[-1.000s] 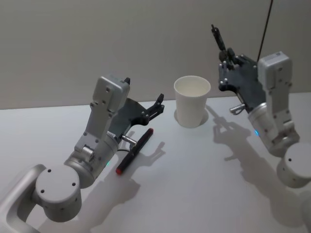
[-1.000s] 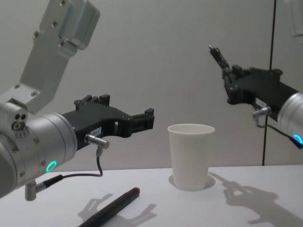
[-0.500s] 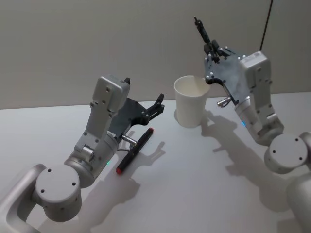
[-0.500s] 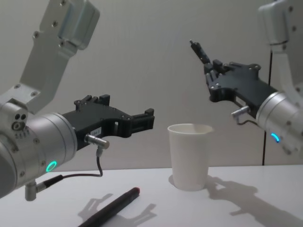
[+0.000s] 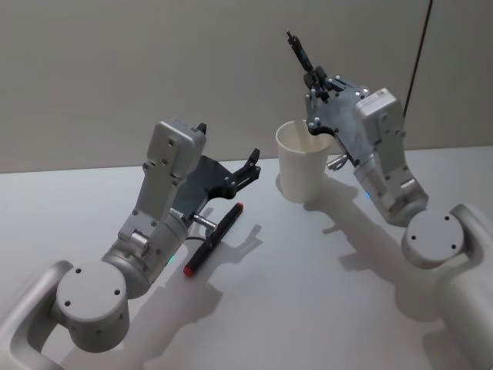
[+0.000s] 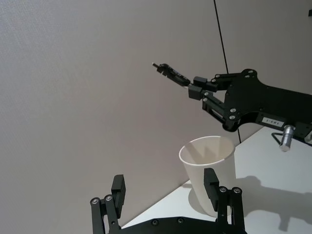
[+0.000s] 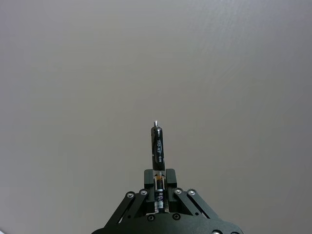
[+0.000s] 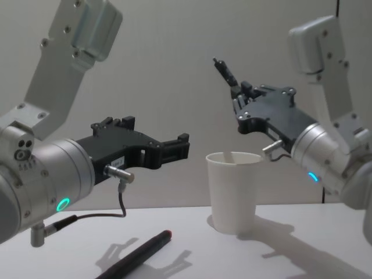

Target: Place the pen into the pen holder.

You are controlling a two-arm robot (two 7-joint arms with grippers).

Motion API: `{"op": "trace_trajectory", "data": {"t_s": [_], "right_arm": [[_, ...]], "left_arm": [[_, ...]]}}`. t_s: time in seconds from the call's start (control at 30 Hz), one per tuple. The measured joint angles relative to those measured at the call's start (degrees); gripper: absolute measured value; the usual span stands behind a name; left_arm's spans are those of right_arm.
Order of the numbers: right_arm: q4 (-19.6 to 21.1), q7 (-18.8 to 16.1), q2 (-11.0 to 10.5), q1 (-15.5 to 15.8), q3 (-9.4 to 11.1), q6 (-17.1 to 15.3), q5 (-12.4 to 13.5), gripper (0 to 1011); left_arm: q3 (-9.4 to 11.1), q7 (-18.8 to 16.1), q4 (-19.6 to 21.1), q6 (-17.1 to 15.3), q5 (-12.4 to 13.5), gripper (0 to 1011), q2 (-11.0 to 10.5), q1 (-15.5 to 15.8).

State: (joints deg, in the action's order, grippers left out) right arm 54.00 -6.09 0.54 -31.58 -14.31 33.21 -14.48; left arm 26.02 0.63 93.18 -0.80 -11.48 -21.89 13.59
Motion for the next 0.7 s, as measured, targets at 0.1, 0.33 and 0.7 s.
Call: {"op": "trace_trajectory", "data": {"t_s": [0.1,0.33,0.7], "right_arm": [[-2.6,0.2,0.5,-1.3,-0.3,1.4,-0.4,132],[-8.5,0.7,1.6,-4.0,-0.9,4.3,-0.9,131],[-17.9,1.5,3.2,-8.1,-1.6,8.5,-1.1,131]], "left_arm": [[0.0,0.0,0.0,0.0,0.0,1001,0.0,0.0],[0.0,0.0,0.0,0.0,0.0,1001,0.0,0.0],[0.0,0.0,0.0,0.0,0.0,1001,0.0,0.0]]}}
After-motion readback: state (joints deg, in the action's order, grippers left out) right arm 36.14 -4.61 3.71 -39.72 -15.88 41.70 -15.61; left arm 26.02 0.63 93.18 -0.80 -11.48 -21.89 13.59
